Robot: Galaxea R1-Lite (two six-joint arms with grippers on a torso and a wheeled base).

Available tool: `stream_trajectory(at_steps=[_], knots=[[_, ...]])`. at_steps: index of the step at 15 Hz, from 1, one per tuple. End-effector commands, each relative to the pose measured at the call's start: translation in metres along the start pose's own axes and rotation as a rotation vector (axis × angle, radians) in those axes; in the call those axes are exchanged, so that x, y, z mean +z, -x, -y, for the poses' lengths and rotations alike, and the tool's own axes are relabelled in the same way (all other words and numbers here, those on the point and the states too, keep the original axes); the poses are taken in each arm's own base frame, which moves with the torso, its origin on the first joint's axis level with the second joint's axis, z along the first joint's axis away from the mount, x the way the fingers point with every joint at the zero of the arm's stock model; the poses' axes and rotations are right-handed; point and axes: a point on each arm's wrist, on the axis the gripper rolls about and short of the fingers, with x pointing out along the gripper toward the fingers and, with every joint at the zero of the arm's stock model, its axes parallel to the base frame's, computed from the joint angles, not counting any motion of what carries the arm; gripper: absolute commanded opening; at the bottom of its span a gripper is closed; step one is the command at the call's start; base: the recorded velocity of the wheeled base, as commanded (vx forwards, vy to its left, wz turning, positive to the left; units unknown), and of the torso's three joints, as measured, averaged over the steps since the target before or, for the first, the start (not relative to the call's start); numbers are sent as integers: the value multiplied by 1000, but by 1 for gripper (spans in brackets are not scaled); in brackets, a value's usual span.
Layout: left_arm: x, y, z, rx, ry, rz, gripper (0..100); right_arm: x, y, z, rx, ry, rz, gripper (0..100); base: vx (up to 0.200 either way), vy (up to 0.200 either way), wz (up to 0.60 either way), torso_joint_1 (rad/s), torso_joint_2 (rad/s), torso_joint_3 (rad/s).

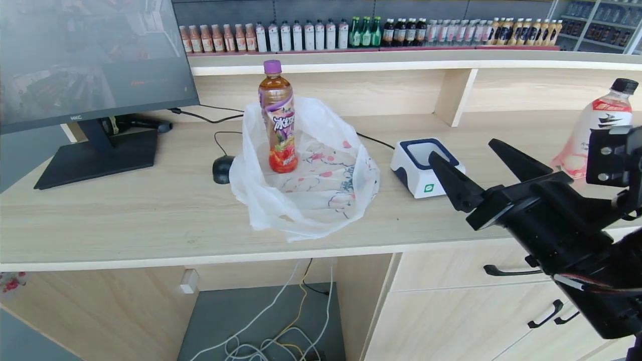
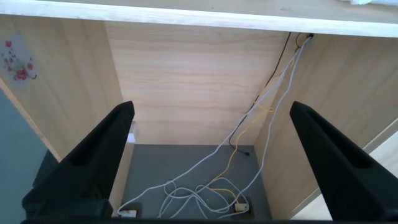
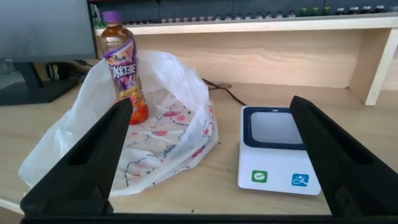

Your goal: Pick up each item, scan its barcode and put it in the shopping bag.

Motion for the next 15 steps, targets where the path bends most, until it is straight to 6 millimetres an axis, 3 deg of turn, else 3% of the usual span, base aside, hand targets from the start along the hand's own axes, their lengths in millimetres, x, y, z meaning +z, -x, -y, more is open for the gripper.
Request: stream_trajectory(at_steps=[1,5,9,15], knots=[[0,0,0,1,2,1,100,0,14,3,10,-1,-21,100,0,-200,0,7,7,2],[0,0,0,1,5,1,100,3,16,4,14,-4,-11,100,0,-200,0,1,5,2],[0,0,0,1,5,1,100,10,-6,3,-10,-9,48,100,0,-200,0,1,2,1],[0,0,0,1,5,1,100,4,-11,7,-31,6,34,100,0,-200,0,2,1,2]])
